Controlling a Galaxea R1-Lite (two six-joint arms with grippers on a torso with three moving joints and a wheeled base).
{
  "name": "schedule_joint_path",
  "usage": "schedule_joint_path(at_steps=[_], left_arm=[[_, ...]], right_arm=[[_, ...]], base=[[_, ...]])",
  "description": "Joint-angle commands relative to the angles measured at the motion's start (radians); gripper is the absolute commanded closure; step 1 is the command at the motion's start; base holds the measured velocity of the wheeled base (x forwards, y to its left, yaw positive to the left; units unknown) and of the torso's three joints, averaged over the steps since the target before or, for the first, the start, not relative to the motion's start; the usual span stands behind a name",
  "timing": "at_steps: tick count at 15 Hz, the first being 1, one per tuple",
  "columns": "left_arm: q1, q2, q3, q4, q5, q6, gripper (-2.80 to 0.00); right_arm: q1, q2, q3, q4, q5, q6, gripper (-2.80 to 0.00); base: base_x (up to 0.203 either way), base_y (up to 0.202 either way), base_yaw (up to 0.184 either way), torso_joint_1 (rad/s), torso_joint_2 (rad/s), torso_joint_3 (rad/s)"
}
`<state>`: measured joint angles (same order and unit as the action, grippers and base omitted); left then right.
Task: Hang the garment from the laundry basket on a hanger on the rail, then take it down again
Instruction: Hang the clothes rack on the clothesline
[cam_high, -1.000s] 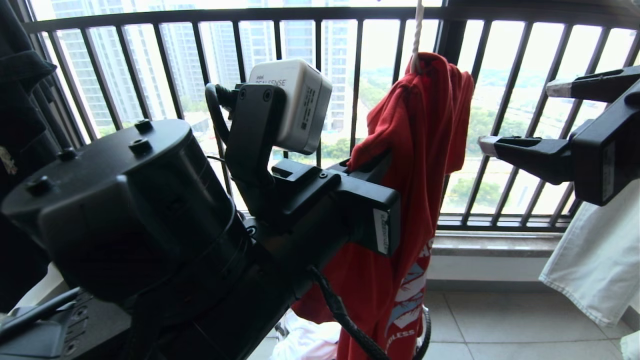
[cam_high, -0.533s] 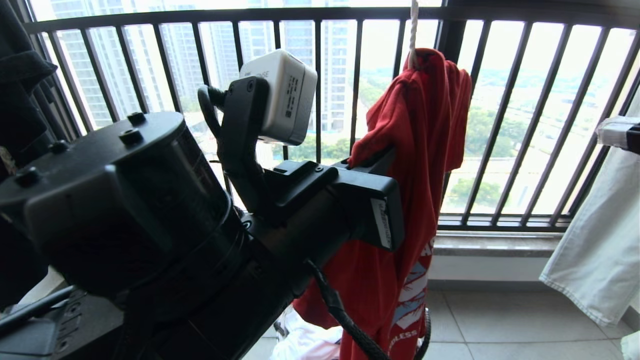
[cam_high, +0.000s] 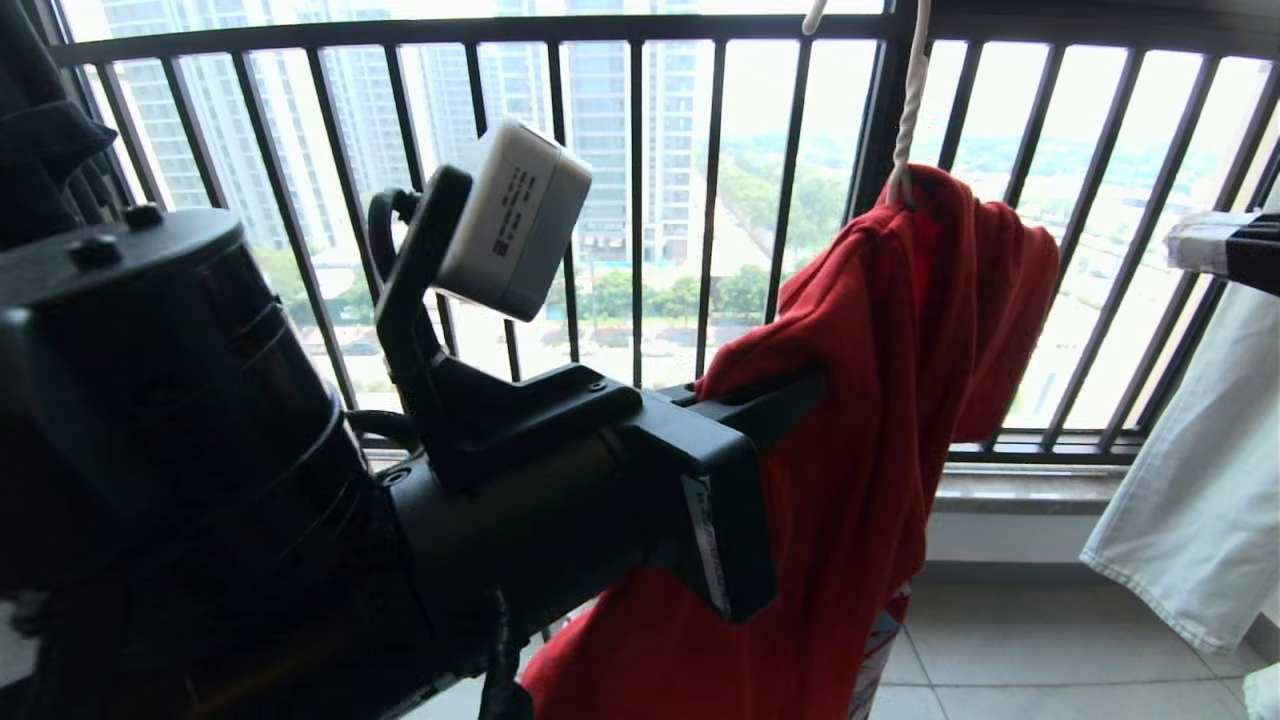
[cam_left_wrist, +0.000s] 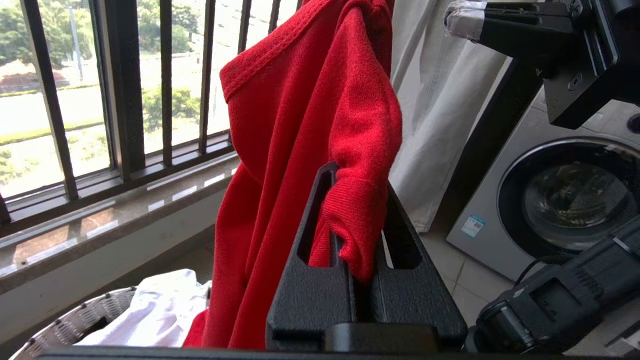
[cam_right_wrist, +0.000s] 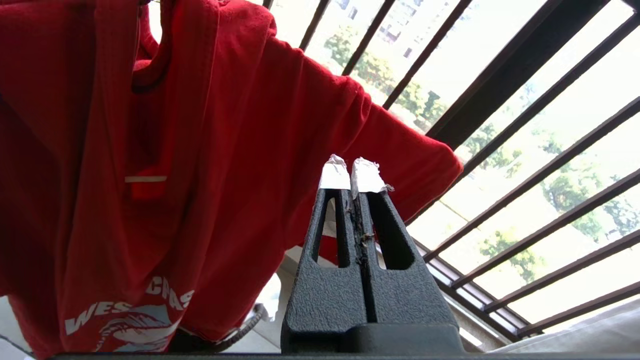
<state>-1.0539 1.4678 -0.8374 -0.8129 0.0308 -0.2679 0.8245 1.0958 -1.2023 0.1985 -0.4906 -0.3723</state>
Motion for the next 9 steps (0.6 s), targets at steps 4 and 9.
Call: schedule_joint_path(at_steps=[4, 9], left_arm=[[0.105, -0.108, -0.001, 0.128, -0.203, -0.049, 0.00], [0.161, -0.136, 0.009, 0.158, -0.316, -0.070, 0.00]], right_arm=[[0.004, 0.010, -0.010, 0.075, 0.006, -0.010, 0.00], [0.007, -0.019, -0.035, 0.184, 0.134, -0.025, -2.80]], base=[[0.000, 0.000, 0.000, 0.000, 0.00, 0.000], [0.000, 0.000, 0.000, 0.000, 0.00, 0.000]])
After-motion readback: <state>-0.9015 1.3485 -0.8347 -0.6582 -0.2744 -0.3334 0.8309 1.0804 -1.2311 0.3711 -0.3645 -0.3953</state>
